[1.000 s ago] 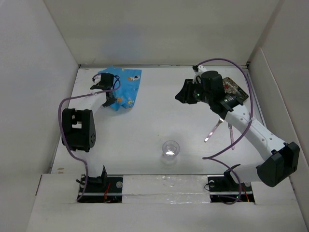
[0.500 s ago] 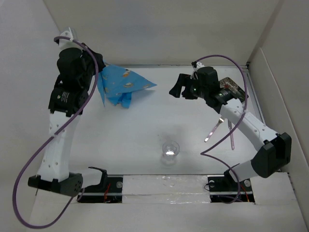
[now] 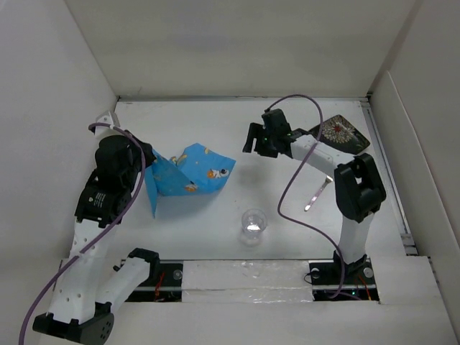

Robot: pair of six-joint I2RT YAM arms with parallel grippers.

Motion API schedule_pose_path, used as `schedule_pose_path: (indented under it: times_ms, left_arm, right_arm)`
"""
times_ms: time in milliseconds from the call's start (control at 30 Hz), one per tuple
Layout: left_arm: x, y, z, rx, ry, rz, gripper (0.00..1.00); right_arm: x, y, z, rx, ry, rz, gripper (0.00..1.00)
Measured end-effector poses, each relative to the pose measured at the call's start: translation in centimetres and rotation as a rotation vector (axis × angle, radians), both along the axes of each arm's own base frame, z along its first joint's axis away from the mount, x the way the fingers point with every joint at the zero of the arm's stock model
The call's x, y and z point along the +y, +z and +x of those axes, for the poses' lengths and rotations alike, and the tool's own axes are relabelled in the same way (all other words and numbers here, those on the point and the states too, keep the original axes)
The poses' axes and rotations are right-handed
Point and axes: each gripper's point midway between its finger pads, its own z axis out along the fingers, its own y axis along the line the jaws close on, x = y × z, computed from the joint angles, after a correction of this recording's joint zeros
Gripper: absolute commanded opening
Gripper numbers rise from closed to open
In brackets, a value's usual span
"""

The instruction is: Set the dinner table for one person

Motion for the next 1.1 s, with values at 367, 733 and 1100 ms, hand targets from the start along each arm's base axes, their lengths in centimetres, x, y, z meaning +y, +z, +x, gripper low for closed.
schedule_pose_path:
  times_ms: [367,733,1100]
  left_arm:
    - [-0.2,-3.3,-2.2,0.040,-0.019,-0.034,0.00]
    - [-0.8,-4.4,-2.8,0.056,-0.051,-0.033,0.00]
    - [-0.5,-5.2,-3.0,0.064,-0.040,-0.017,0.00]
  right_arm:
    - [7.5,-5.9,-0.1,0.064,0.034,-0.106,0.67]
    - [5.9,-7.9,-0.5,0.099,-0.059,-0.254,0.48]
    - [6.3,-8.1,0.4,0.102,-0.067,-0.278,0.39]
